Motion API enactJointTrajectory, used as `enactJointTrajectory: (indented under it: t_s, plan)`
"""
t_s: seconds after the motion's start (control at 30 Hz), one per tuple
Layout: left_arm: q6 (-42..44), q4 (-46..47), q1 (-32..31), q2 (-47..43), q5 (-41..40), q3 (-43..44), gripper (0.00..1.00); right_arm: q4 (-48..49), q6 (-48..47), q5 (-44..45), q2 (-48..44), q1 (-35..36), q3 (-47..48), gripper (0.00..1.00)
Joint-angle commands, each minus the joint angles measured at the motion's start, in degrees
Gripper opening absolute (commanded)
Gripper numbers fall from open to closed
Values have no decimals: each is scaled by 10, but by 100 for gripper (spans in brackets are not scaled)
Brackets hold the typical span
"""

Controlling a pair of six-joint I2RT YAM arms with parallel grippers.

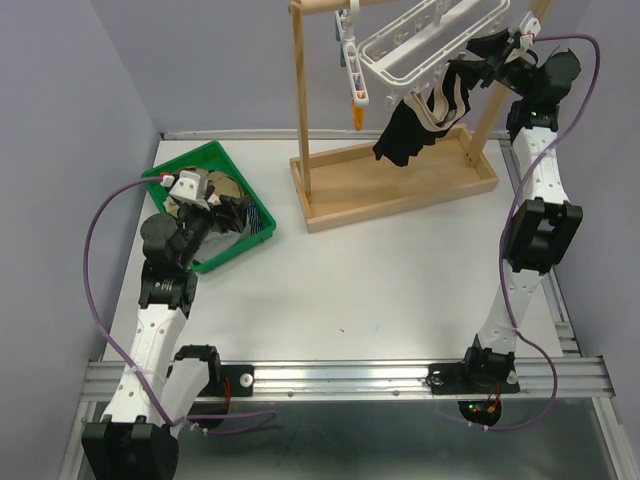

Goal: Remove the underwear clipped to the hanger
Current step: Remove the underwear from the hanger.

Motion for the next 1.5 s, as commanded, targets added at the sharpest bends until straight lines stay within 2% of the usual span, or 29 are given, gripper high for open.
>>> enactJointTrajectory:
  t_s: [0.0,0.3,0.53,0.73,0.77,0.8,0.97,1.3,1.47]
  plan:
    - [8,19,-4,0,0,2,99,53,33,-12,0,0,40,57]
    - [9,19,-4,0,1,2,99,79,57,-22,-1,0,37,45]
    - [9,20,-4,1,1,2,99,82,59,-35,-1,0,33,32]
    - [8,19,-4,1,1,2,99,84,60,-46,-8,0,20,29]
    - [9,19,-4,0,2,2,99,84,59,-46,-9,0,16,30]
    - [9,20,-4,0,3,2,99,84,58,-46,-10,0,13,37]
    - [7,19,-4,2,8,3,99,85,53,-35,-26,0,-8,55]
    - [-8,54,-10,2,70,-4,99,79,64,-34,-89,-2,-93,75]
    - [-9,59,-18,5,76,-5,99,18,55,-20,-131,-4,-141,85]
